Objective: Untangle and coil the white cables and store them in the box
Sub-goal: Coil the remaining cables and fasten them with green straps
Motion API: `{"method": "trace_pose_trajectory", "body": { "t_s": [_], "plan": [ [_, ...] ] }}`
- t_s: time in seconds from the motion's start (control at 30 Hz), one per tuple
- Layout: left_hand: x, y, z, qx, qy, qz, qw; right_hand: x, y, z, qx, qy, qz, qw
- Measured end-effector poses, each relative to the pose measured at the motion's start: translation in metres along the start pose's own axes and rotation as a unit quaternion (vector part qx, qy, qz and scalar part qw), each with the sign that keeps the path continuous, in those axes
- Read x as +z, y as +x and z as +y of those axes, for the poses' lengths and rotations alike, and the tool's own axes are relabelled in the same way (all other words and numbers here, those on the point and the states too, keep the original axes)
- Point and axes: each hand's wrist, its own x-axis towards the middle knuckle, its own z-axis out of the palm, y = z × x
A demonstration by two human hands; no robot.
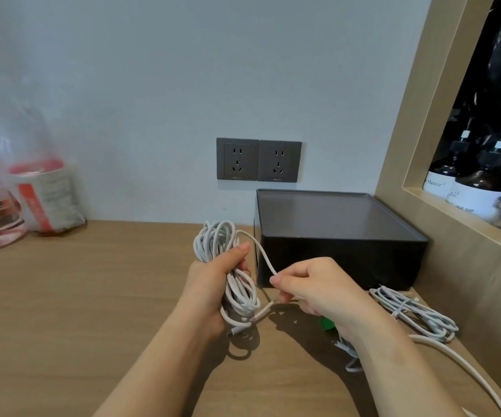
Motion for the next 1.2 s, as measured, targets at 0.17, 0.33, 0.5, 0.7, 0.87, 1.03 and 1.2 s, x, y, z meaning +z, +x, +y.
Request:
{"method": "trace_pose_trajectory", "body": {
  "t_s": [0.17, 0.33, 0.5, 0.7, 0.87, 1.03, 1.2],
  "plan": [
    [0.000, 0.000, -0.002, -0.016, 0.002, -0.024, 1.000, 0.009, 0.005, 0.005, -0.103, -0.070, 0.076, 0.989],
    [-0.001, -0.003, 0.002, -0.006, 0.023, -0.030, 0.999, 0.017, 0.005, 0.004, -0.175, -0.119, 0.089, 0.973],
    [-0.002, -0.004, 0.001, 0.031, 0.044, -0.034, 0.998, 0.020, 0.004, 0.006, -0.205, -0.186, 0.031, 0.960],
    [-0.004, -0.002, 0.004, 0.062, 0.070, -0.044, 0.995, 0.020, 0.002, 0.004, -0.230, -0.228, -0.002, 0.946],
    [-0.002, -0.002, 0.004, 0.057, 0.056, -0.051, 0.995, 0.019, 0.003, 0.007, -0.207, -0.181, 0.018, 0.961],
    [0.002, -0.004, 0.015, 0.043, -0.090, -0.038, 0.994, 0.004, 0.006, 0.008, -0.134, -0.145, 0.043, 0.979],
    [-0.005, -0.005, 0.029, 0.028, -0.287, -0.053, 0.956, -0.006, 0.007, 0.010, -0.098, -0.168, 0.014, 0.981]
  ]
}}
